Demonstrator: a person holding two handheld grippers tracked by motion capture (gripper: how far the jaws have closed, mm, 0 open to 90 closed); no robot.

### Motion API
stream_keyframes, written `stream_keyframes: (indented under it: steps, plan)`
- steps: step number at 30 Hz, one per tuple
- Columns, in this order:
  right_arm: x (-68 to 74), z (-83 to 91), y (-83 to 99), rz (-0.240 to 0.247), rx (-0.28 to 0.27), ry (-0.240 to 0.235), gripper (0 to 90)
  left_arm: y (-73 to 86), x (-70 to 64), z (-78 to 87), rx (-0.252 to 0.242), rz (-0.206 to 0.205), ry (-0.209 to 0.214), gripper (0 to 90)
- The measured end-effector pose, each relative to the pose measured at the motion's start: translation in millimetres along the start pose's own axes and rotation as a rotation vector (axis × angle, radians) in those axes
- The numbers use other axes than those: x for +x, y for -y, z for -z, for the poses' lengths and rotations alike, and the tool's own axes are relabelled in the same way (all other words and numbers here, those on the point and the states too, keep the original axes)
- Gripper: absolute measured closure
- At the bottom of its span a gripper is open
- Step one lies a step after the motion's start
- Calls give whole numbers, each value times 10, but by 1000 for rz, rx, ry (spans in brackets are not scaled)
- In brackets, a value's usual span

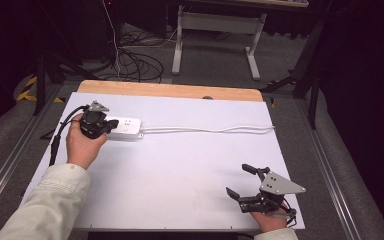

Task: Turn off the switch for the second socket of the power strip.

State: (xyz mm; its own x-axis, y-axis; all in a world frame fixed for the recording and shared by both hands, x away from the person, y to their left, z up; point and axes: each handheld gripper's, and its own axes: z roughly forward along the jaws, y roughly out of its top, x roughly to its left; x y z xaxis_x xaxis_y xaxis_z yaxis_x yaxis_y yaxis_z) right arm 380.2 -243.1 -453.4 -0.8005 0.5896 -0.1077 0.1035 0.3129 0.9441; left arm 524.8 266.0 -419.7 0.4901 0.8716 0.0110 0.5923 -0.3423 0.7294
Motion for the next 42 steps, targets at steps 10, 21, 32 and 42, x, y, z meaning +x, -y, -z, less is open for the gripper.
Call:
stream_keyframes:
  steps: [10, 21, 32, 42]
  plan:
    - [3, 3, 1, -1, -2, -3, 115, 34, 63, -100, 2, 13, -52, 900]
    - [4, 5, 2, -1, -2, -4, 114, 85, 142, -213, 25, 30, -65, 900]
    - [2, 5, 4, -3, -2, -3, 115, 101, 168, -293, 62, 50, -82, 900]
    - [-4, -2, 8, -4, -2, -4, 114, 112, 158, -334, 61, 9, -92, 900]
